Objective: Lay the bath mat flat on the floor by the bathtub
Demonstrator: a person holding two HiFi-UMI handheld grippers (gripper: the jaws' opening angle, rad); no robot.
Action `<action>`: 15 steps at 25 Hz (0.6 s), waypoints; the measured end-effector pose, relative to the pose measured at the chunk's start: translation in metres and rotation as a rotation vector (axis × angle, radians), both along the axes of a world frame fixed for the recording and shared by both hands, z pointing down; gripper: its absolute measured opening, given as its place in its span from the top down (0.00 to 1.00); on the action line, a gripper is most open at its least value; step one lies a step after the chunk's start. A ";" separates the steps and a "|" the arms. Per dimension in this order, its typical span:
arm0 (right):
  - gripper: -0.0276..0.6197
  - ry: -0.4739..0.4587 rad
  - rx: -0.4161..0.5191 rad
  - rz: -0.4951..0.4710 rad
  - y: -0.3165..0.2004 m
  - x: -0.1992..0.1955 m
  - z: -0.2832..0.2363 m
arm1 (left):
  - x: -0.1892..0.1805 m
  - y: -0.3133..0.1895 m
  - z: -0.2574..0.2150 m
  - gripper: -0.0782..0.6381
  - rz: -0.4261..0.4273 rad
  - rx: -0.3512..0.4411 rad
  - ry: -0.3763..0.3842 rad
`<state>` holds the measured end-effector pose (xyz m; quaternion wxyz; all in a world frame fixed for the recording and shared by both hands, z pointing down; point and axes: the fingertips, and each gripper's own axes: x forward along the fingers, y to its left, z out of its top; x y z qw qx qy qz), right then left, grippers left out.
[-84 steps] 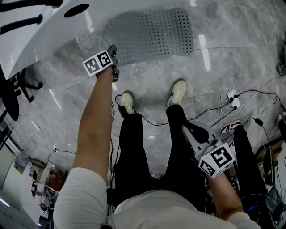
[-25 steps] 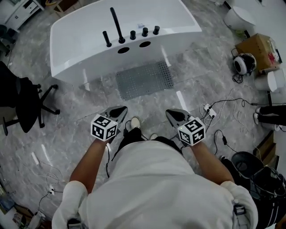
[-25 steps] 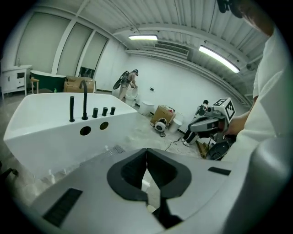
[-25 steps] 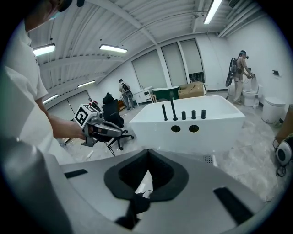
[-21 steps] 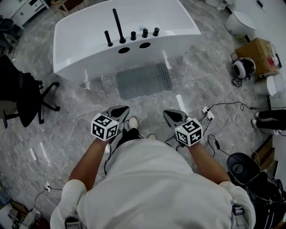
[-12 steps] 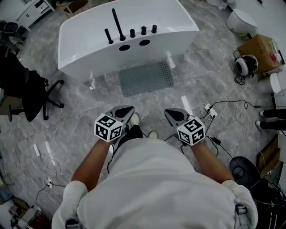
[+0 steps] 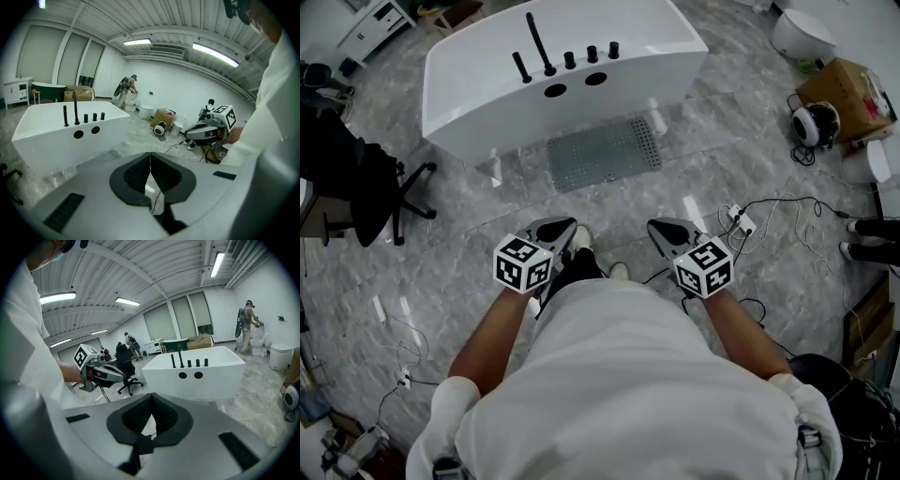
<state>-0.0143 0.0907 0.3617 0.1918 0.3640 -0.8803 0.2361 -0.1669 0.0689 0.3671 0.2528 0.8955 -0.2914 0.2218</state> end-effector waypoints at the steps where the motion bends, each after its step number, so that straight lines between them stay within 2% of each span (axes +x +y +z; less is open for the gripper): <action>1: 0.94 -0.002 0.004 0.000 0.004 0.001 -0.001 | -0.001 0.002 0.000 0.87 -0.002 0.002 -0.006; 8: 0.95 -0.011 0.006 -0.012 0.022 -0.001 0.004 | -0.013 0.016 -0.010 0.87 -0.036 0.038 -0.045; 15: 0.95 -0.028 0.010 -0.009 0.011 0.005 0.007 | -0.020 0.003 -0.014 0.87 -0.062 0.039 -0.074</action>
